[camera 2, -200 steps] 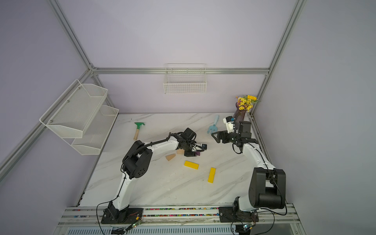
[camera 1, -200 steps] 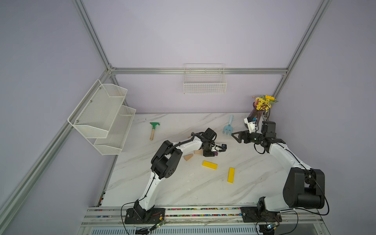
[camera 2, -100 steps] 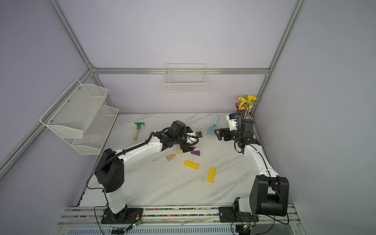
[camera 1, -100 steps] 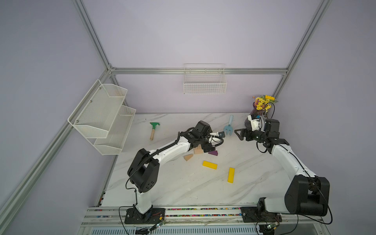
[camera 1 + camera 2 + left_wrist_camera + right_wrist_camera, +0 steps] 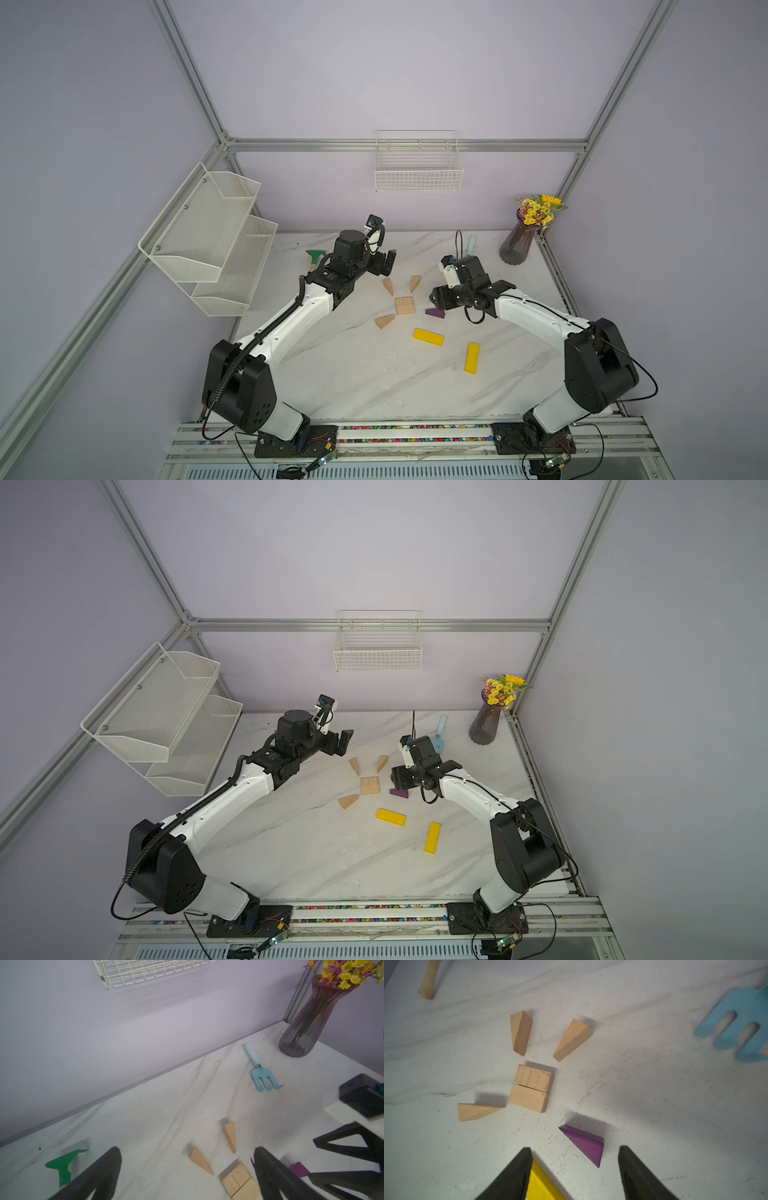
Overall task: Assemble a small pinwheel with building blocks
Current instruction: Assemble the building block at the center of the board.
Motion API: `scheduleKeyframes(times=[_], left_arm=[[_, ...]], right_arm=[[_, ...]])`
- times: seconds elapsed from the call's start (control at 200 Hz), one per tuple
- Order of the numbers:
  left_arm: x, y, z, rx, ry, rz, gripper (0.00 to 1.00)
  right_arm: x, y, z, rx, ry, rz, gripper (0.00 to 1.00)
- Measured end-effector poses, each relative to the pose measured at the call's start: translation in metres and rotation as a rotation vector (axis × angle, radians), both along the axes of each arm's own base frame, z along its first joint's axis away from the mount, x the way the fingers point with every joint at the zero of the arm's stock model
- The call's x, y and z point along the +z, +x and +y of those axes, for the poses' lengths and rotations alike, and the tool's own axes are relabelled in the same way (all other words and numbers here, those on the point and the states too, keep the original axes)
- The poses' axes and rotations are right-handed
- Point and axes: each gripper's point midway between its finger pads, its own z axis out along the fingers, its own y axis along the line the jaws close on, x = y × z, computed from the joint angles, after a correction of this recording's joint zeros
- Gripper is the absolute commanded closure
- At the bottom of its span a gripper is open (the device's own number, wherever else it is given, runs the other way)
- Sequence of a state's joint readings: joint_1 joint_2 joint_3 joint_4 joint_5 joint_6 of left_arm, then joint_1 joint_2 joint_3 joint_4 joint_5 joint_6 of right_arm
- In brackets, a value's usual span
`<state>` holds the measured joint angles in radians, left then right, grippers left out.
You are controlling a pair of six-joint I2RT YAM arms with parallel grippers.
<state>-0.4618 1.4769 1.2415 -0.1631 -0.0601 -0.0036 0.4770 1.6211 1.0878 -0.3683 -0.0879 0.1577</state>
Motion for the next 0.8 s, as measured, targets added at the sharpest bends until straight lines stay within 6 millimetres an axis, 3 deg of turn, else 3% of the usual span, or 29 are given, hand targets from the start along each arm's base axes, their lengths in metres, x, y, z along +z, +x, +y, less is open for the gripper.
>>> scheduleKeyframes(times=[0.165,0.435,0.565,0.8], left_arm=[[-0.018,-0.02,0.007,0.011,-0.013,0.058,0.0],[-0.04,-0.037,0.013,0.049,-0.118,0.11,0.0],[-0.049,-0.036,0.009,0.047,-0.148,0.139,0.0],[-0.046,-0.019,-0.011,-0.004,-0.151,0.178,0.0]], right_arm=[[-0.027,-0.012,0.0,-0.019,-0.106,0.076,0.3],[-0.04,-0.012,-0.017,-0.069,-0.207,0.101,0.3],[-0.051,-0.014,-0.017,-0.056,-0.225,0.125,0.31],[-0.073,-0.015,-0.009,-0.013,-0.219,0.168,0.44]])
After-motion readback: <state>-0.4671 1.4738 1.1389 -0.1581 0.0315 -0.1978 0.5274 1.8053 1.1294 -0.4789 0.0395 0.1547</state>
